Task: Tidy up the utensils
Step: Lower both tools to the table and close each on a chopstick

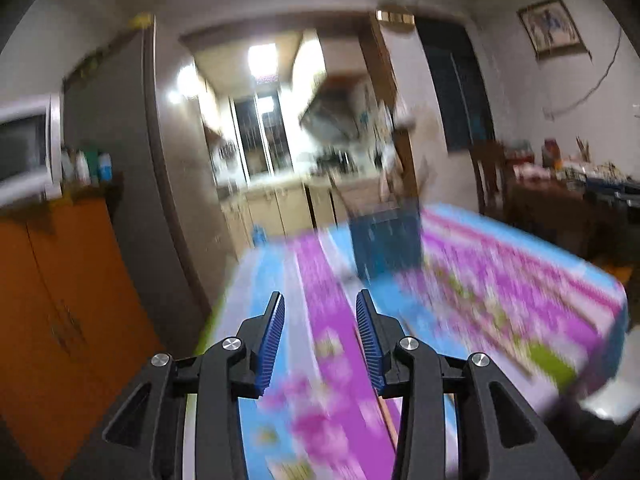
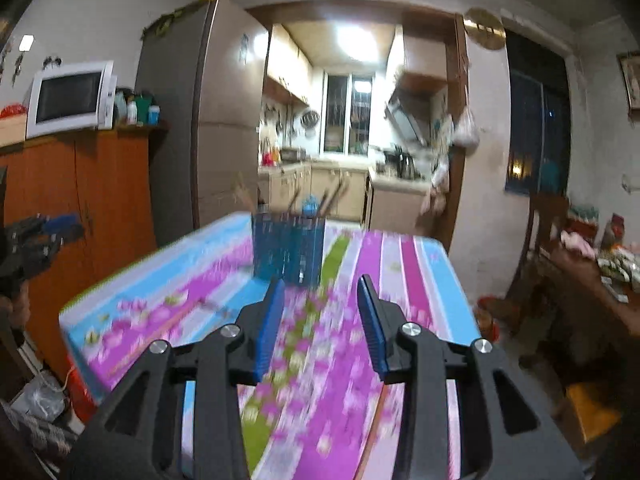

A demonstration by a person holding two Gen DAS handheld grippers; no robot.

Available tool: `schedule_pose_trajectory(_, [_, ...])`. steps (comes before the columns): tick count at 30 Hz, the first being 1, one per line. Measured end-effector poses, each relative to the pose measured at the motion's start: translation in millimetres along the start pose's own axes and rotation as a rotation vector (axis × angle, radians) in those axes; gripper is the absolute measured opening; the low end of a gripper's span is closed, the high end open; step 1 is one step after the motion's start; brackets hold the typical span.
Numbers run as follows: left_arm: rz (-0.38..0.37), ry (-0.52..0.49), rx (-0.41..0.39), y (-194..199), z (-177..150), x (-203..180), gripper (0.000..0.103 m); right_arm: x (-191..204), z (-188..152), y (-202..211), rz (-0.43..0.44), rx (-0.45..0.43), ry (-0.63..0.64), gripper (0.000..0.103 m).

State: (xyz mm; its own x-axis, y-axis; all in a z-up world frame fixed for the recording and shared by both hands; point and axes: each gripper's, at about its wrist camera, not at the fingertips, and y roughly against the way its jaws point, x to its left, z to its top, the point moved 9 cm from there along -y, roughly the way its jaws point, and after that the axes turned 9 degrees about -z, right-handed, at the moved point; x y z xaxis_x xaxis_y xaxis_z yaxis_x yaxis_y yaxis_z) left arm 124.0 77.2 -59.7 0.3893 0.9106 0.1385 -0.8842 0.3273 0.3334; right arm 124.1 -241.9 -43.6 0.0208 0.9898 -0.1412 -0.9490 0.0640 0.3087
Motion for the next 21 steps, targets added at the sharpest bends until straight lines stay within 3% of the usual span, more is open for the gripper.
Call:
schedule_pose_trajectory(5, [-0.008, -0.050, 0.137, -2.6, -89.3, -42.6, 0.039, 47.4, -60.0, 5.8, 0.087, 0.103, 0.016, 0.036])
schedule_pose_trajectory(7, [-0.029, -0.042, 0.161, -2.1, -107.0, -57.5, 0.039, 68.8, -85.7, 7.7, 0.111, 0.145, 0.039, 0.036])
schedule_pose_trajectory(10, [-0.061, -0.029, 0.167, 2.9, -117.9, -75.6, 0.039, 88.0, -110.3, 9.5, 0.131, 0.176, 0.064, 0.036])
schedule_pose_trajectory(16, [-0.151, 0.009, 0.165, 4.3, -116.8, -108.4, 0.039, 85.3, -124.1, 17.1, 0.098, 0.163, 0.080, 0.036])
schedule_pose_trajectory(21, [-0.127, -0.034, 0.167, -15.5, -108.0, -132.0, 0.039, 68.2, -133.5, 20.6, 0.075, 0.162, 0.058, 0.036])
